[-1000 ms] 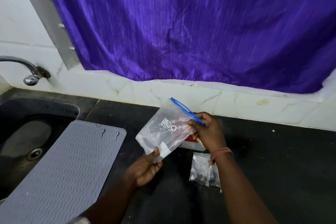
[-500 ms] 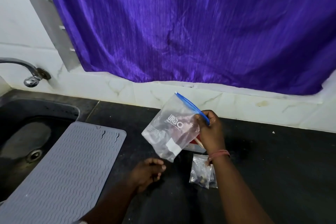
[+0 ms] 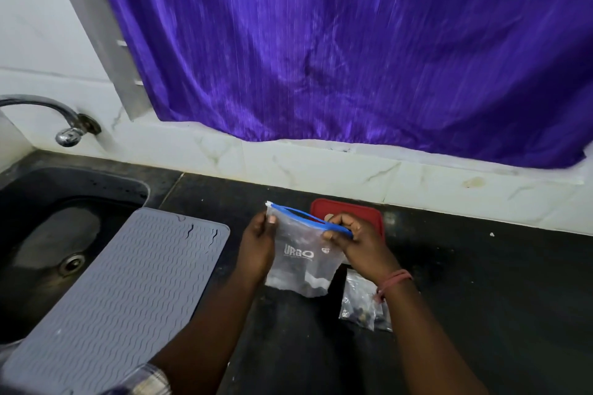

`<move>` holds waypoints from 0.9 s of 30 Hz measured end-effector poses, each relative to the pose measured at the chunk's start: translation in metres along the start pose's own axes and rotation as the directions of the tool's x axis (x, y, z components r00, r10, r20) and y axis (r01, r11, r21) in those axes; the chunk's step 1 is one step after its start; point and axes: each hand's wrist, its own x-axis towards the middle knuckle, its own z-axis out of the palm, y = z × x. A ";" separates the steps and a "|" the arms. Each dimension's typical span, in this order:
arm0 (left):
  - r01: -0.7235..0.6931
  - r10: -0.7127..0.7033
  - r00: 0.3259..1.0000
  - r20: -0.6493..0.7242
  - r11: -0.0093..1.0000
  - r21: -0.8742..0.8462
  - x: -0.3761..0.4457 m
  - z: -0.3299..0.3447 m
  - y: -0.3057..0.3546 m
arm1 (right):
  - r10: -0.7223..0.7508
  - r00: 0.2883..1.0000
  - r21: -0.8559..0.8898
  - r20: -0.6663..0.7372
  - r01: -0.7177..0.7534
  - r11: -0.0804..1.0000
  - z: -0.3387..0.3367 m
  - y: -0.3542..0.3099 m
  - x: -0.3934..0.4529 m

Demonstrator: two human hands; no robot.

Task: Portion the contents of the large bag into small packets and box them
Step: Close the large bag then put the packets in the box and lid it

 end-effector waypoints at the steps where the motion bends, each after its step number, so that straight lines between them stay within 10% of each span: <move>1: 0.000 0.000 1.000 0.002 1.000 -0.030 -0.005 -0.001 0.000 | -0.008 1.000 -0.028 0.006 0.008 1.000 -0.003 0.003 0.000; 10: -0.059 0.063 0.997 0.044 0.994 -0.091 -0.018 0.006 0.010 | -0.113 0.992 -0.329 -0.059 0.088 0.940 0.001 -0.012 0.007; 27: -0.208 0.212 0.976 0.056 0.976 -0.067 -0.023 0.006 0.031 | -0.288 0.958 -0.292 -0.008 0.273 0.917 0.036 -0.048 0.015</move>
